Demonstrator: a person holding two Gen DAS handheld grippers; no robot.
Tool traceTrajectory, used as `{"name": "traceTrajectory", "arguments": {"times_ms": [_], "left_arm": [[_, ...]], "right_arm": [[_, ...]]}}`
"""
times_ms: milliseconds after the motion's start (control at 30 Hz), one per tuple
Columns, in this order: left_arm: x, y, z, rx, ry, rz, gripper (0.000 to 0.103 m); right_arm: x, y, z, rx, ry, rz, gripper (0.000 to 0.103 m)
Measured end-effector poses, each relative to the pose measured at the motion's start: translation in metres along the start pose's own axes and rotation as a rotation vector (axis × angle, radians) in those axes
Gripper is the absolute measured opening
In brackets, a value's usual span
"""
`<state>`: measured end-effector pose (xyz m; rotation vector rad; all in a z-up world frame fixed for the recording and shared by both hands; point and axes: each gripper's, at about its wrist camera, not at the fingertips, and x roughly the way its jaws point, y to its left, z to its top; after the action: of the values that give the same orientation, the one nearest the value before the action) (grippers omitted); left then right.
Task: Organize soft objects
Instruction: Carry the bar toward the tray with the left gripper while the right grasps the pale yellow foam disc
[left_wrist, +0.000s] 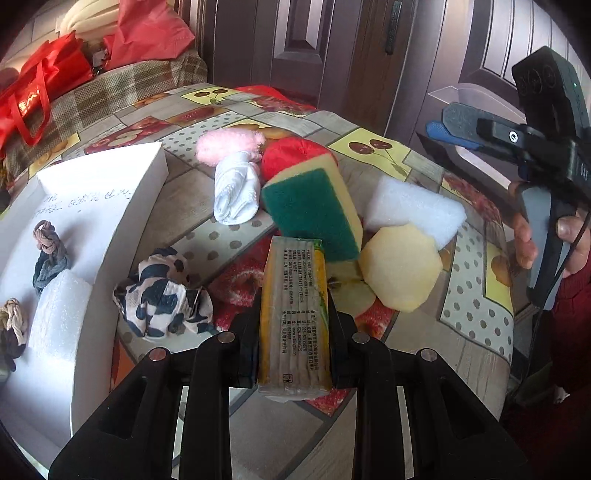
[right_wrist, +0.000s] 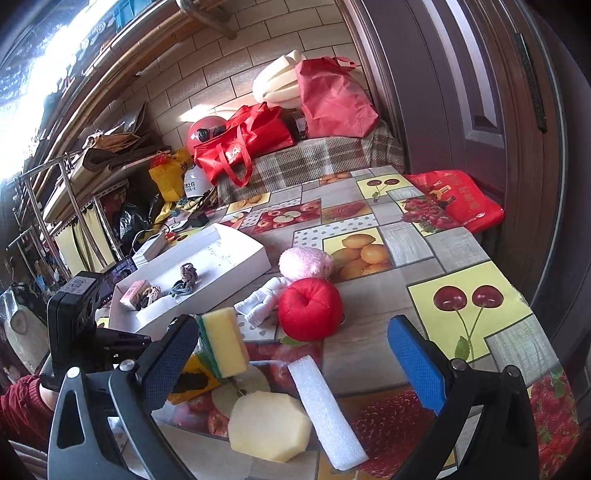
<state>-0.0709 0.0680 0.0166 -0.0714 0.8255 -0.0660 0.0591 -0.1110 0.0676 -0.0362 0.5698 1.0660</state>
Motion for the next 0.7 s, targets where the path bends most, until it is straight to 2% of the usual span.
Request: {"name": "traceTrajectory", "arguments": {"times_ms": [67, 167, 267, 400, 533, 700], "left_arm": [[-0.011, 0.002, -0.011, -0.011, -0.02, 0.012, 0.024], [-0.03, 0.006, -0.025, -0.02, -0.089, 0.044, 0.024], [-0.047, 0.013, -0.03, -0.05, -0.157, 0.07, 0.024], [-0.054, 0.023, -0.033, -0.084, -0.188, 0.076, 0.024], [-0.059, 0.029, -0.033, -0.11, -0.212, 0.077, 0.024], [-0.069, 0.028, -0.037, -0.114, -0.257, 0.102, 0.024]], "right_arm": [[0.001, 0.007, -0.004, -0.039, 0.016, 0.023, 0.103], [-0.003, 0.029, -0.02, -0.144, 0.05, 0.123, 0.103], [-0.002, 0.053, -0.04, -0.241, 0.124, 0.165, 0.103], [0.005, 0.058, -0.059, -0.3, 0.193, 0.066, 0.103], [0.023, 0.048, -0.06, -0.323, 0.218, -0.049, 0.103], [0.051, 0.061, -0.062, -0.397, 0.307, -0.052, 0.102]]}}
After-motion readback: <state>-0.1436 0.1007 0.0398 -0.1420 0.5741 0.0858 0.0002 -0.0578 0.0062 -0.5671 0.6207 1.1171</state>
